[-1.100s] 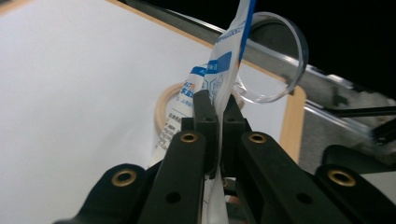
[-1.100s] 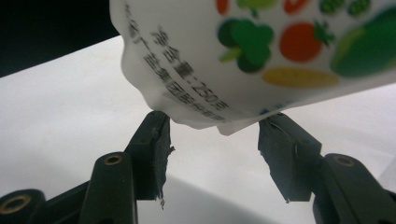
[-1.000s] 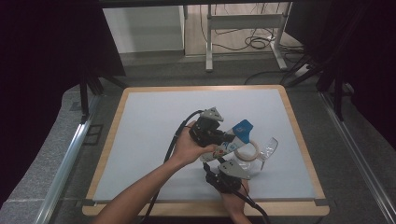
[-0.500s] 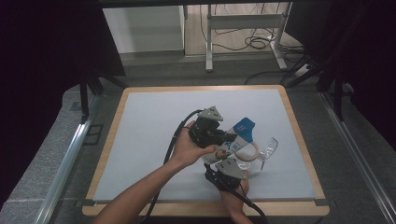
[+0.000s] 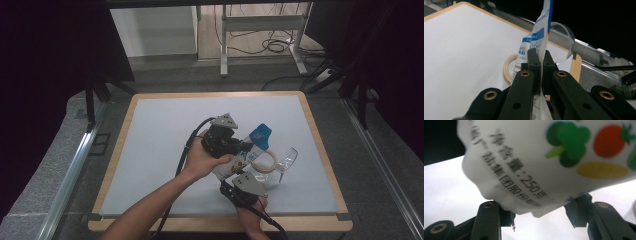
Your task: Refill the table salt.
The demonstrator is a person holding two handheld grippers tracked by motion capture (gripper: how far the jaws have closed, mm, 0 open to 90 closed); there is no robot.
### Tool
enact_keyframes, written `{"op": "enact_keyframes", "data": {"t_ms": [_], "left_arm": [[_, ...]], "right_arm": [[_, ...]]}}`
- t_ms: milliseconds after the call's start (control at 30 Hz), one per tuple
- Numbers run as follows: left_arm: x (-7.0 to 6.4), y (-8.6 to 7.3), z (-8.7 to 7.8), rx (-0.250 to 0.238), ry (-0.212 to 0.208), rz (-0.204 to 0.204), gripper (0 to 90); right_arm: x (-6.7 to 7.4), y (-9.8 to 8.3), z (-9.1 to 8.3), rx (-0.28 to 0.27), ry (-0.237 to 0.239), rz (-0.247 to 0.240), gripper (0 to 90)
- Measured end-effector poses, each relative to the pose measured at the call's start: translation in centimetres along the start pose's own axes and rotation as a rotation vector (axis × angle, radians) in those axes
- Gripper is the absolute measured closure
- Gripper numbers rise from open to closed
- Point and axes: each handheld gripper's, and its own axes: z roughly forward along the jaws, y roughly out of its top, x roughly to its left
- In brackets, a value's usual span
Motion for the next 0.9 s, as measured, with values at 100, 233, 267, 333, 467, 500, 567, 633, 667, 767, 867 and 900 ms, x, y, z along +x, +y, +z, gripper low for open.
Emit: {"op": "enact_keyframes", "data": {"t_ms": [100, 233, 267, 333, 467, 500, 567, 633, 667, 767, 867, 900], "left_arm": [[0.2, 0.0, 0.3, 0.014, -0.001, -0.001, 90.0], [0.5, 0.1, 1.0, 0.034, -0.010, 0.000, 90.0], [0.5, 0.2, 1.2, 0.038, -0.012, -0.001, 90.0], [0.7, 0.2, 1.6, 0.047, -0.019, 0.001, 90.0], [0.9, 0.4, 2.1, 0.062, -0.027, -0.008, 90.0], [0.9, 0.4, 2.2, 0.060, -0.025, -0.015, 90.0], [0.9, 0.5, 2.3, 0.068, -0.021, -0.012, 90.0], [0.9, 0.6, 2.3, 0.078, -0.017, -0.008, 90.0], [1.0, 0.6, 2.3, 0.084, -0.012, -0.002, 90.0], [1.1, 0.6, 2.2, 0.090, -0.012, -0.004, 90.0], [1.4, 0.6, 2.2, 0.098, -0.011, -0.004, 90.0], [1.4, 0.7, 2.3, 0.103, -0.011, -0.003, 90.0]], "right_arm": [[0.3, 0.0, -0.2, -0.001, 0.021, 0.020, 49.1], [0.0, -0.4, -0.3, 0.010, 0.025, 0.042, 49.1], [0.0, -0.5, -0.3, 0.013, 0.024, 0.050, 49.1], [-0.2, -0.6, -0.3, 0.018, 0.023, 0.058, 49.2], [-0.3, -0.6, -0.3, 0.031, 0.028, 0.083, 49.2], [-0.3, -0.6, -0.2, 0.031, 0.027, 0.082, 49.2], [-0.3, -0.6, -0.1, 0.034, 0.029, 0.097, 49.2], [-0.1, -0.4, 0.0, 0.035, 0.036, 0.115, 49.2], [-0.1, -0.4, 0.1, 0.036, 0.038, 0.121, 49.2], [0.1, -0.3, 0.3, 0.036, 0.040, 0.127, 49.1], [0.2, -0.3, 0.5, 0.037, 0.036, 0.129, 49.1], [0.3, -0.3, 0.6, 0.041, 0.035, 0.129, 49.1]]}}
